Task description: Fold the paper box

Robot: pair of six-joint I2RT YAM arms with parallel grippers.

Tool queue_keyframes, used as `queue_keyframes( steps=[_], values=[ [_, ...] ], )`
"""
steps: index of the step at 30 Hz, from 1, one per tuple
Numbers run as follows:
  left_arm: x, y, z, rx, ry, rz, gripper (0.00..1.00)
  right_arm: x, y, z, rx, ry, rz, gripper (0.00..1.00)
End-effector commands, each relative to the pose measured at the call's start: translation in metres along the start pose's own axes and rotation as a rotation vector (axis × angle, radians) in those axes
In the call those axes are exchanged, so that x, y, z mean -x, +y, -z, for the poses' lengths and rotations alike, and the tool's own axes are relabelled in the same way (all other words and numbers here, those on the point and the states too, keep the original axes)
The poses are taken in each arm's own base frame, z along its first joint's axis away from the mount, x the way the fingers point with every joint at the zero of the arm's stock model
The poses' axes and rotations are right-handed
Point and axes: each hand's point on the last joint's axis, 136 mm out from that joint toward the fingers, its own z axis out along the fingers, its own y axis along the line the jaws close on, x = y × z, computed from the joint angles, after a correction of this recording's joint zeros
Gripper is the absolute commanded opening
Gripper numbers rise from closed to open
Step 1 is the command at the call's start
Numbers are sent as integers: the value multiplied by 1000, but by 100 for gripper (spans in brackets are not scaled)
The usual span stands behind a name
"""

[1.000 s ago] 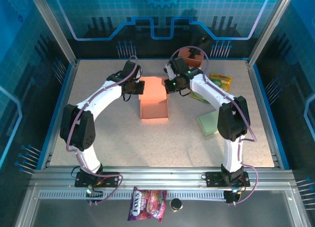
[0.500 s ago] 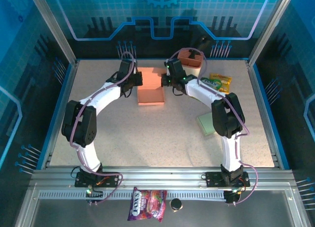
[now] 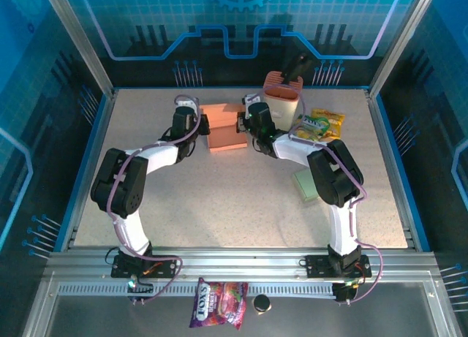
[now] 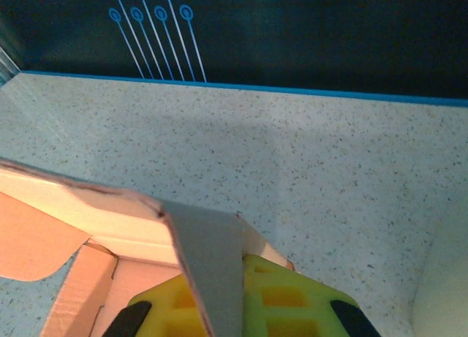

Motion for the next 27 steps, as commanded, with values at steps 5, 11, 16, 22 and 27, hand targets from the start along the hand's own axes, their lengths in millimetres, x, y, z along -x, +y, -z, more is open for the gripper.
queue_keyframes(
  steps=[5, 11, 16, 22, 27],
  values=[
    [-8, -33, 1, -187, -34, 19, 3, 6, 53, 4, 154, -126, 49, 0],
    [-22, -32, 0, -209, -15, 52, 4, -14, 50, 6, 149, -93, 61, 0],
    [-38, -28, 0, -210, 16, 85, 4, -29, 46, 7, 133, -53, 76, 0],
    [-49, -25, 5, -202, 34, 91, 4, -40, 39, 13, 115, -22, 90, 8],
    [-61, -23, 9, -191, 45, 90, 4, -45, 36, 19, 94, 8, 83, 13]
  ],
)
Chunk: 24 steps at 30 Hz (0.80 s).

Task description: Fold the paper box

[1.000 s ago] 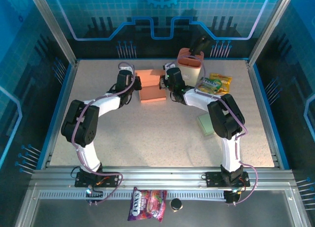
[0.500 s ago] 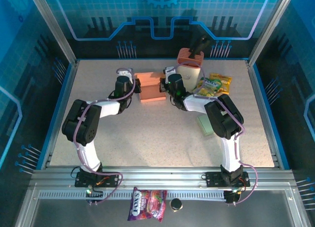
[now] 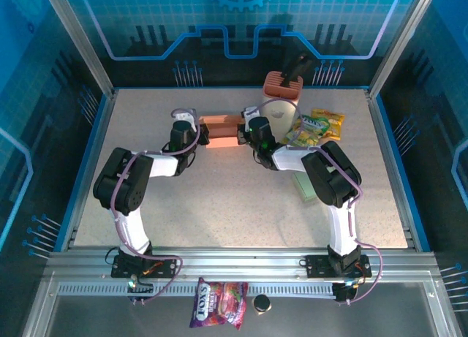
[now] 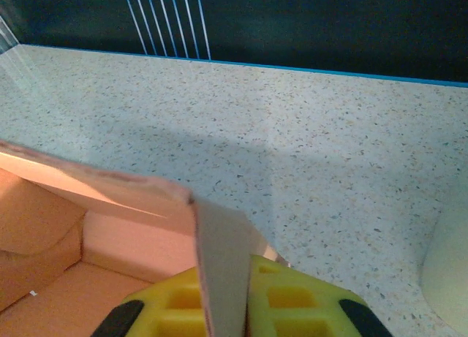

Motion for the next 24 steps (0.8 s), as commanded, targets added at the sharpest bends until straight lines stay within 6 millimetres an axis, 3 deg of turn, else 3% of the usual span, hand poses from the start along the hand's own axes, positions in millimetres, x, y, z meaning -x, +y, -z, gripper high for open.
queue_keyframes(
  steps=[1, 9, 11, 18, 24],
  values=[
    [-30, -29, 5, -118, 84, 14, 5, -2, 34, 14, 91, 12, 21, 16],
    [-34, -24, 9, -41, 89, -25, 3, 20, 31, 39, 74, 89, -88, 43],
    [-34, -22, 9, -18, 86, -26, 3, 16, 28, 48, 55, 146, -149, 48],
    [-35, -20, 8, 27, 86, -42, 2, 5, 25, 81, 47, 301, -353, 62],
    [-35, -20, 7, 54, 90, -54, 2, 7, 13, 98, 33, 376, -481, 63]
  ],
)
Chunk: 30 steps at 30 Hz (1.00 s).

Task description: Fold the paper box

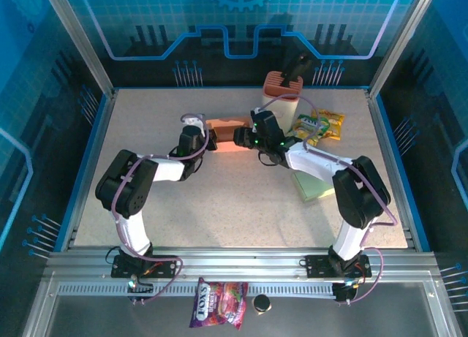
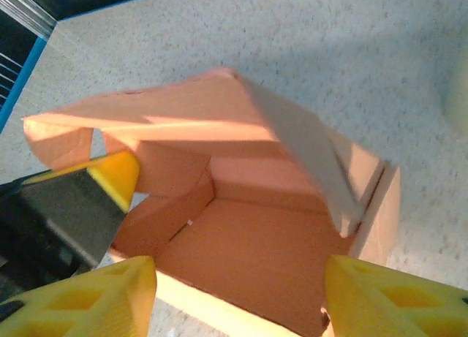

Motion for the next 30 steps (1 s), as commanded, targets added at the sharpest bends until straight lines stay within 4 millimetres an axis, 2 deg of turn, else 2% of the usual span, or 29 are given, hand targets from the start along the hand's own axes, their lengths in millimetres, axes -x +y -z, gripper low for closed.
queue_keyframes(
  steps=[1, 4, 7, 11, 14, 17, 22, 27, 30],
  values=[
    [-12, 5, 2, 51, 58, -21, 2, 3, -7, 20, -16, 65, -135, 64],
    [-13, 4, 3, 60, 62, -26, 2, 5, -14, 33, -37, 71, -204, 64],
    [-14, 2, 5, 71, 62, -37, 2, 16, -12, 53, -43, 37, -301, 63],
    [-16, -1, 9, 90, 63, -55, 3, 36, 3, 79, -37, -33, -491, 61],
    [-18, -4, 12, 103, 60, -76, 3, 48, 16, 84, -30, -73, -662, 60],
    [-21, -8, 15, 116, 61, -104, 3, 55, 23, 79, -48, -91, -848, 60],
    [-26, -15, 22, 153, 59, -147, 3, 52, 31, 58, -104, -13, -1076, 60],
    [-34, -17, 29, 192, 57, -180, 4, 42, 38, 37, -128, 61, -1170, 58],
    [-38, -20, 31, 202, 57, -191, 4, 33, 38, 36, -180, 108, -1178, 57]
  ],
)
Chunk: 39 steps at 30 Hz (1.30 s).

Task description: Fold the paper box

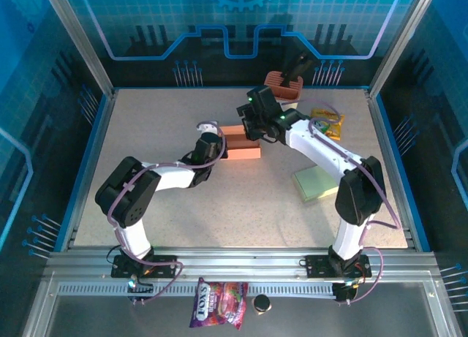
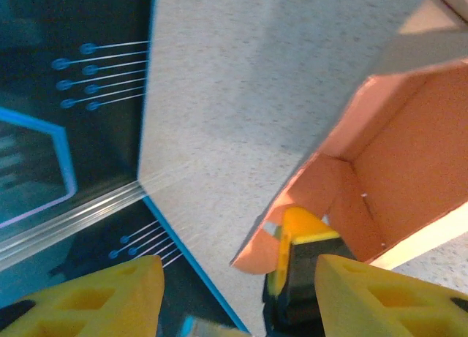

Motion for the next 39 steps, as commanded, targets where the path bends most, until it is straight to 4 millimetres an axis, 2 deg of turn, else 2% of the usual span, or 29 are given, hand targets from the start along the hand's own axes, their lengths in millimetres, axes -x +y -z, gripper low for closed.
queue_keyframes(
  steps=[1, 5, 9, 19, 29, 39],
  values=[
    [-17, 9, 8, 61, 43, -53, 4, -9, -13, 6, -94, 18, -78, 57],
    [-18, 2, 10, 63, 37, -66, 4, -11, -25, -3, -125, 35, -119, 55],
    [-22, 1, 11, 65, 44, -70, 5, -4, -27, -18, -120, 38, -136, 52],
    [-25, -3, 14, 60, 46, -79, 5, 2, -42, -31, -178, 56, -160, 34],
    [-30, -3, 17, 61, 51, -86, 7, 4, -57, -31, -220, 71, -195, 8],
    [-27, -3, 20, 63, 46, -94, 9, 5, -69, -23, -261, 65, -207, 0]
  ],
)
